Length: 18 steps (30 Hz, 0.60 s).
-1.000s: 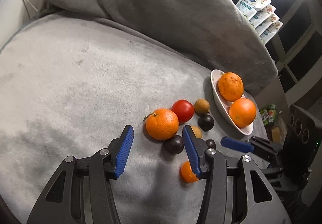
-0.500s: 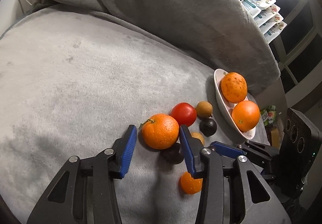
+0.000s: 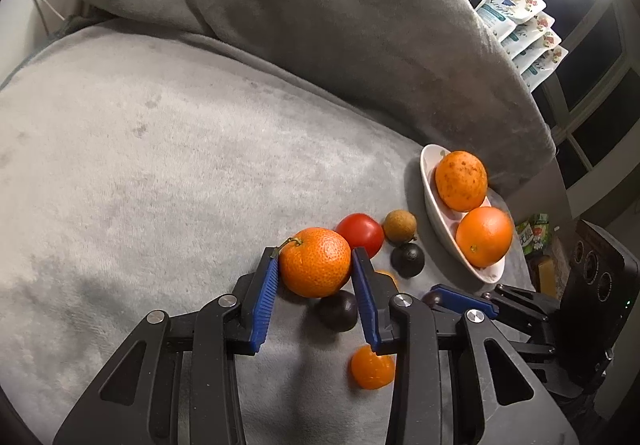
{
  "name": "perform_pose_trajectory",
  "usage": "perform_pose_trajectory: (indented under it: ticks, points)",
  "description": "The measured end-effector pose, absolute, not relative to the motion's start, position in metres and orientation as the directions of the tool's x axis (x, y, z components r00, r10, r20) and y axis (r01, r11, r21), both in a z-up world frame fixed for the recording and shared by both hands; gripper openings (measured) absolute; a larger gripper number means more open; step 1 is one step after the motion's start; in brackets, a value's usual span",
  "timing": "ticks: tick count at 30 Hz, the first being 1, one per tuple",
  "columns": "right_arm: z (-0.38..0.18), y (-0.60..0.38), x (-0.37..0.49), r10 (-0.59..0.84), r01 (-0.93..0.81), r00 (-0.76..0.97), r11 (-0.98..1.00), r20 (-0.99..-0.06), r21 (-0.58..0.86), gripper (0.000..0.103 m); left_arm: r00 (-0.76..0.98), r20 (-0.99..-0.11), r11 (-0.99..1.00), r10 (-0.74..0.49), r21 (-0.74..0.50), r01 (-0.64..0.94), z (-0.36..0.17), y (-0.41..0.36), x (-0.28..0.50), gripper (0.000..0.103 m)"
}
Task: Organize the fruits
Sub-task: 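Grasp a small tangerine with the left tool while the right tool grasps a dark plum, then carry the tangerine with the left tool while the right tool carries the plum toward the plate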
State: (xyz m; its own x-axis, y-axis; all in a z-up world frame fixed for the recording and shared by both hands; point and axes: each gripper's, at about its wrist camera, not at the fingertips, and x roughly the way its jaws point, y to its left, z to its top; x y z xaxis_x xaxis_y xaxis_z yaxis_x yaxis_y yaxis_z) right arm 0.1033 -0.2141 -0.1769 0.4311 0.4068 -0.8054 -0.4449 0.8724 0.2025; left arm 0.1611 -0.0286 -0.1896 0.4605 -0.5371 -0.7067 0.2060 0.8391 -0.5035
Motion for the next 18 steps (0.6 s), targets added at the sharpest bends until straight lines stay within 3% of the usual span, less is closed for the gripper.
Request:
perform_pose_trajectory:
  ticks: [18]
  points:
    - [-0.121,-0.297,0.075,0.388,-0.339,0.581,0.914,-0.715,0.221,0.024,0.479,-0.662,0.815,-0.577,-0.503,0.288,-0.156,-0.066,0.164,0.035]
